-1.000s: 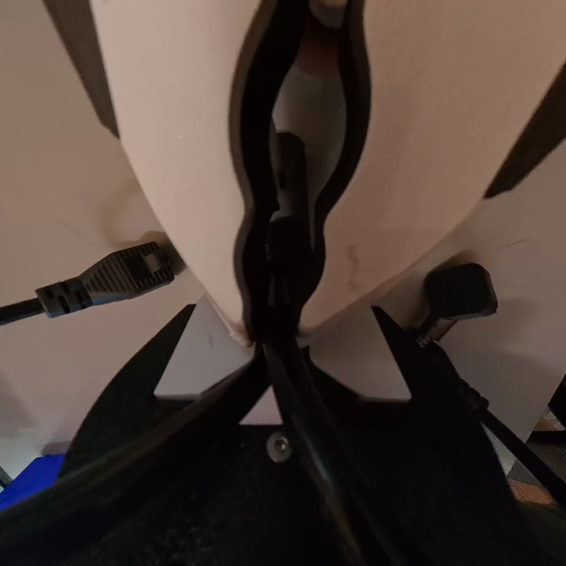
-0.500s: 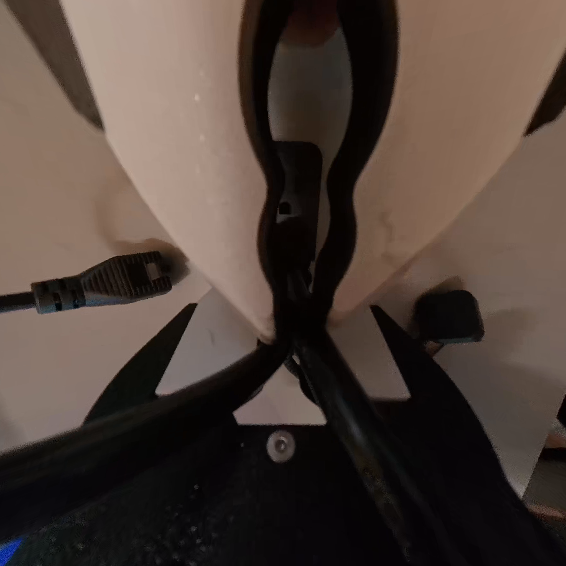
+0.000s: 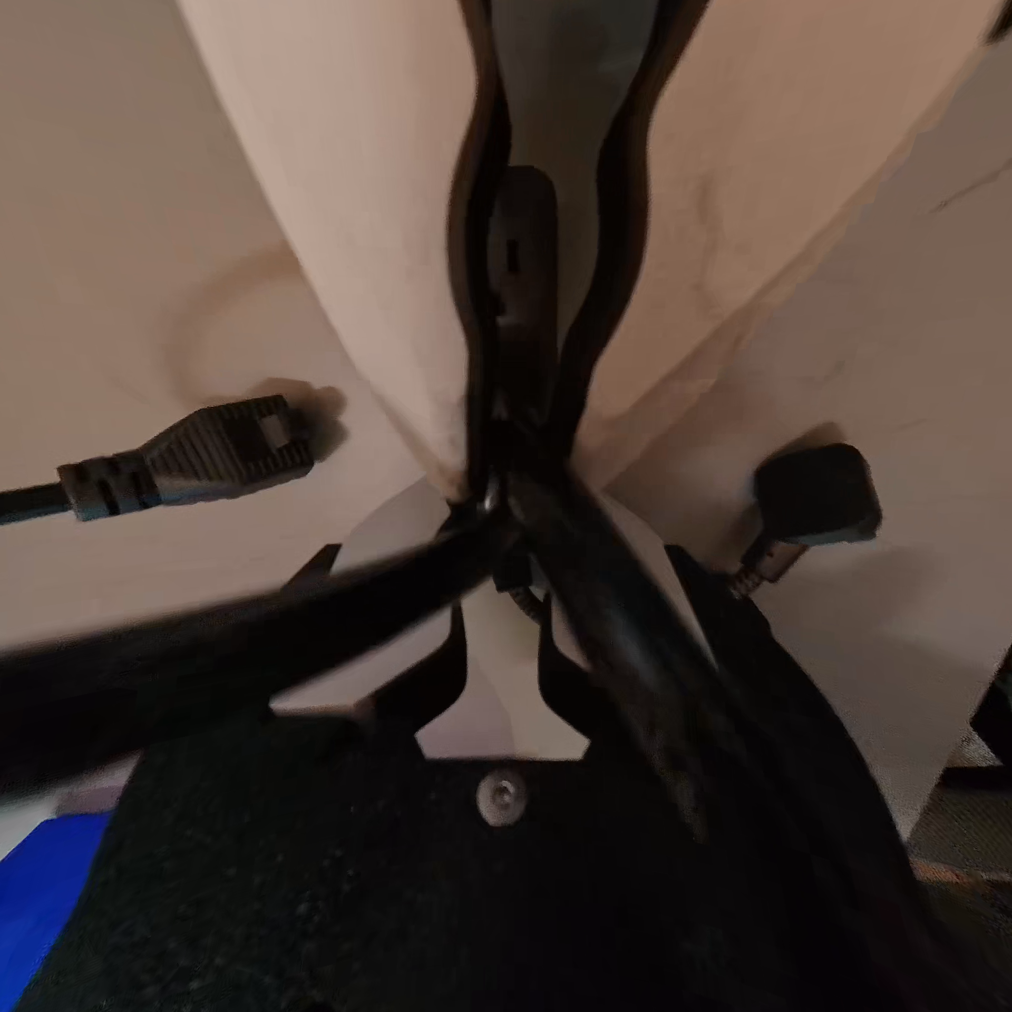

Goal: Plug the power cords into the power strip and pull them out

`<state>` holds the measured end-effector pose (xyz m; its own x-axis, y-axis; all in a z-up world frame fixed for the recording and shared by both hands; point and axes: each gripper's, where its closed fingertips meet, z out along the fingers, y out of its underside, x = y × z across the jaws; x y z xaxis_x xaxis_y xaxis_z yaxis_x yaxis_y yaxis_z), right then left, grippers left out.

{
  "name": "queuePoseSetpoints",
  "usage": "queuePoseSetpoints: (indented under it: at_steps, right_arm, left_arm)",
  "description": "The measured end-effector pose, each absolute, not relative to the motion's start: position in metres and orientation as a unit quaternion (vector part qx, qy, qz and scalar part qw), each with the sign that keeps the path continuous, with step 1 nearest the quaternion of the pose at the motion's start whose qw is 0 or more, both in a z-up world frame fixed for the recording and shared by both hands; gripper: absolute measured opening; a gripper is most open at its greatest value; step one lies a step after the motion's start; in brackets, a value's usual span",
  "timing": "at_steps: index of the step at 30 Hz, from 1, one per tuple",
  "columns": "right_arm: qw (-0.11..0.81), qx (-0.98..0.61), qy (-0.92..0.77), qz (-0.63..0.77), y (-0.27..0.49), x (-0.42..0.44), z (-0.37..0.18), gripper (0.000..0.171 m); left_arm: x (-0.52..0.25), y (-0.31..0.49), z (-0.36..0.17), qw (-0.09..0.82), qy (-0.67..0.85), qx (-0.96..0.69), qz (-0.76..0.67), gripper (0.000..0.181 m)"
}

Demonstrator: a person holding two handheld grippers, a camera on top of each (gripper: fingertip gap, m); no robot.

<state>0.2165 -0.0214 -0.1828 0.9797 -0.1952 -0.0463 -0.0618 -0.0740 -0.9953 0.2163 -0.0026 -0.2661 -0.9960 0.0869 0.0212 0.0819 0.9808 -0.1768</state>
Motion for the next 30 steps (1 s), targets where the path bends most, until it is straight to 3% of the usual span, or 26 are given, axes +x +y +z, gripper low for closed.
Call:
queuePoseSetpoints:
  at_steps: [5,13,17,18,30]
  right_arm:
    - [0.633,-0.767,0.079,-0.062,-0.033,0.217,-0.191,0.011]
    - [0.509,-0.853,0.079,-0.086,-0.045,0.219,-0.235,0.038]
    - [0.466,-0.876,0.052,-0.115,-0.032,0.222,-0.252,0.034]
    - [0.474,-0.873,0.046,-0.101,-0.028,0.219,-0.253,0.027]
    - [0.495,-0.860,0.104,-0.069,-0.029,0.219,-0.251,0.023]
  left_arm:
    - [0.218,-0.003,-0.269,-0.002,-0.997,-0.044,0.057,0.025]
    - [0.219,-0.003,-0.269,0.002,-0.997,-0.052,0.048,0.025]
    - [0.219,-0.003,-0.269,-0.001,-0.998,-0.051,0.045,0.025]
    - [0.219,-0.003,-0.269,0.000,-0.998,-0.049,0.047,0.025]
    - [0.218,-0.004,-0.269,-0.006,-0.998,-0.055,0.023,0.025]
